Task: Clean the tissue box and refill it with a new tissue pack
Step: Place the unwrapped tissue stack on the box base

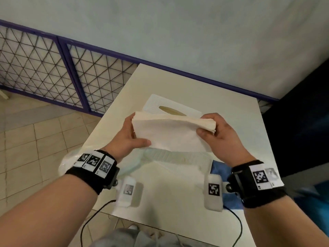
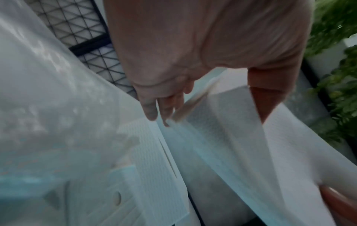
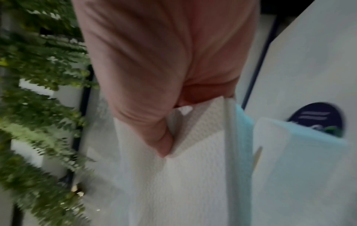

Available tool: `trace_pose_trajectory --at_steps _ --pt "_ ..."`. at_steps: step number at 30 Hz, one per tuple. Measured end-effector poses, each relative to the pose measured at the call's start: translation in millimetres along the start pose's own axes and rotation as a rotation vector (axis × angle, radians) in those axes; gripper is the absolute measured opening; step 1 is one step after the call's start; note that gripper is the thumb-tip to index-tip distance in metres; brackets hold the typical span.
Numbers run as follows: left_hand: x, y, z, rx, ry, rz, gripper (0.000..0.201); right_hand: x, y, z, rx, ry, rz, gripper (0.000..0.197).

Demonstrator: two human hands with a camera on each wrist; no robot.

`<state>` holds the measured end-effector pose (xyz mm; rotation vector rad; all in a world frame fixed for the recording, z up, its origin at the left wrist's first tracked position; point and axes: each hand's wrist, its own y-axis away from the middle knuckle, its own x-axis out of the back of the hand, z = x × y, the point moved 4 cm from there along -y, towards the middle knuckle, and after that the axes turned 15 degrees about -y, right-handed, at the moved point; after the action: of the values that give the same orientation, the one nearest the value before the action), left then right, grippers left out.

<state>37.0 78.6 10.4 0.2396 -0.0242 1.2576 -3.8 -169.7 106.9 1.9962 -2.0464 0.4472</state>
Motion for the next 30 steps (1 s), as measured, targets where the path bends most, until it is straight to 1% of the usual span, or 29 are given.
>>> trace_pose_trajectory --at_steps 2,5,6,7,8,10,13,15,18,22,24,25,27,30 --pt "-19.6 -13.7 -1.2 0.032 0.016 -0.004 0.087 4.5 9.5 26.8 -0.049 -0.096 0.055 0.025" --pt "-47.6 -28.2 -10.6 0.127 -0.062 0.045 0.043 5.3 21.8 69.2 -0.138 -0.279 0.188 0.027" --pt "-54.9 -32.7 -14.3 0.145 -0.091 0.068 0.036 5.0 25.9 81.3 -0.158 -0.317 0.237 0.028" --pt "-60.8 -36.3 -16.7 0.156 -0.112 0.094 0.033 4.4 30.1 93.1 -0.173 -0.347 0.277 0.028" --pt "-65.1 -39.4 -18.5 0.158 -0.126 0.122 0.032 3.1 34.3 103.9 -0.19 -0.373 0.304 0.028" --pt "-72.0 -43.2 -21.9 0.146 -0.159 0.153 0.032 -0.6 42.3 123.5 -0.232 -0.387 0.311 0.028" --pt "-78.7 -42.2 -33.9 0.145 -0.282 0.149 0.037 -7.4 52.2 149.1 -0.311 -0.27 0.27 0.031" --pt "-82.5 -40.9 -44.9 0.14 -0.344 0.127 0.042 -9.3 55.0 159.8 -0.352 -0.225 0.279 0.035" --pt "-84.8 -40.9 -55.3 0.162 -0.368 0.121 0.042 -9.2 53.4 168.8 -0.373 -0.22 0.316 0.041" --pt "-87.8 -40.0 -61.0 0.181 -0.403 0.08 0.032 -10.2 50.8 178.2 -0.456 -0.132 0.298 0.035" --pt "-86.5 -40.1 -62.2 0.176 -0.45 0.07 0.045 -11.0 48.7 180.0 -0.476 -0.114 0.291 0.034" --pt "-84.2 -40.7 -62.7 0.174 -0.486 0.074 0.047 -11.4 47.2 179.7 -0.478 -0.109 0.291 0.032" --pt "-79.6 -41.2 -62.5 0.184 -0.541 0.085 0.043 -11.8 43.2 177.6 -0.482 -0.101 0.278 0.031" --pt "-79.9 -37.6 -60.6 0.2 -0.592 0.07 0.038 -6.3 36.5 176.0 -0.495 -0.06 0.24 0.035"
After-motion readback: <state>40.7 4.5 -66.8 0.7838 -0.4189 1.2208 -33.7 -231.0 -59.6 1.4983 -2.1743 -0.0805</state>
